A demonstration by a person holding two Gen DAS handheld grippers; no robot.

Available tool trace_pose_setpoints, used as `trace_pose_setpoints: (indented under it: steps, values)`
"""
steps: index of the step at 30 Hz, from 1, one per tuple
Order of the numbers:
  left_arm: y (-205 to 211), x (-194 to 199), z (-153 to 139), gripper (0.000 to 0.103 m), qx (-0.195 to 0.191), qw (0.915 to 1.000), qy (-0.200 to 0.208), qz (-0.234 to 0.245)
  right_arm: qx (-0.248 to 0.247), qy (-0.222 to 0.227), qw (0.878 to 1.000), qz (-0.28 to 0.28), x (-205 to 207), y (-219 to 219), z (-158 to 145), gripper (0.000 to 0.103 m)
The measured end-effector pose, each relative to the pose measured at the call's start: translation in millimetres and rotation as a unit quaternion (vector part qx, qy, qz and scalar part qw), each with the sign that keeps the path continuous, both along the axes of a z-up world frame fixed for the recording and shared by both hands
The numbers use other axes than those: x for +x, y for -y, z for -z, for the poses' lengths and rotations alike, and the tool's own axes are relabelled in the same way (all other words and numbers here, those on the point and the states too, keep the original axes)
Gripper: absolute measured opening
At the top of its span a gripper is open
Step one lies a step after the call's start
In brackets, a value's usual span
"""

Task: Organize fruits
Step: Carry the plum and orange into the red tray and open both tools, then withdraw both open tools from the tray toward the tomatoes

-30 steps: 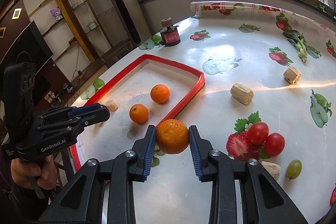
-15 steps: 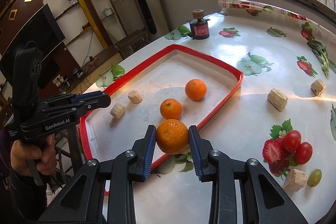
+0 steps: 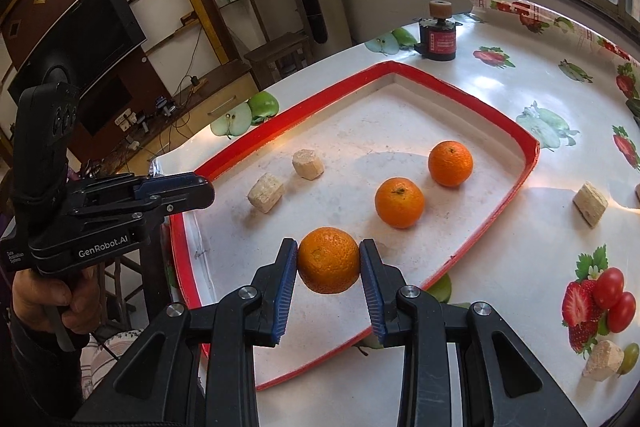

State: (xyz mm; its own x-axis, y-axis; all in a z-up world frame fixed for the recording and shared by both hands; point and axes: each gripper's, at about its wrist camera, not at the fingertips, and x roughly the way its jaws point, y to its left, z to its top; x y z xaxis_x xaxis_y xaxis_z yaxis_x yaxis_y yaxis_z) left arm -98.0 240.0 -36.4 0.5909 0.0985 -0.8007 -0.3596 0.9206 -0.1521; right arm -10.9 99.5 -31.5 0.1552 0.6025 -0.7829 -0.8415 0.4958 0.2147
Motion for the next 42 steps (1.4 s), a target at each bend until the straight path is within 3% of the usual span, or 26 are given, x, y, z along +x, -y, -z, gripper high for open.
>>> trace_pose_setpoints:
  steps: [11, 19, 21, 24, 27, 42]
  values:
    - [-1, 8, 16, 0.022, -0.005, 0.9998, -0.018, 0.0, -0.038, 0.018, 0.999, -0.008, -1, -16, 19, 0.032]
    - [-1, 8, 19, 0.024, -0.005, 0.9996, -0.025, -0.007, -0.04, 0.014, 0.999, -0.009, 2, -18, 21, 0.036]
    - [0, 9, 19, 0.033, 0.0, 0.9994, -0.032, -0.01, -0.038, 0.013, 0.999, -0.008, 2, -17, 20, 0.041]
    - [3, 9, 18, 0.044, 0.016, 0.999, -0.038, -0.015, -0.032, 0.012, 0.999, -0.005, 1, -12, 16, 0.048]
    - [4, 8, 16, 0.044, 0.014, 0.9991, -0.037, -0.016, -0.022, 0.016, 1.0, -0.001, 0, -5, 9, 0.054]
    - [24, 5, -3, 0.049, 0.02, 0.9996, -0.019, -0.01, 0.011, 0.026, 0.999, 0.044, 2, 57, -18, 0.056]
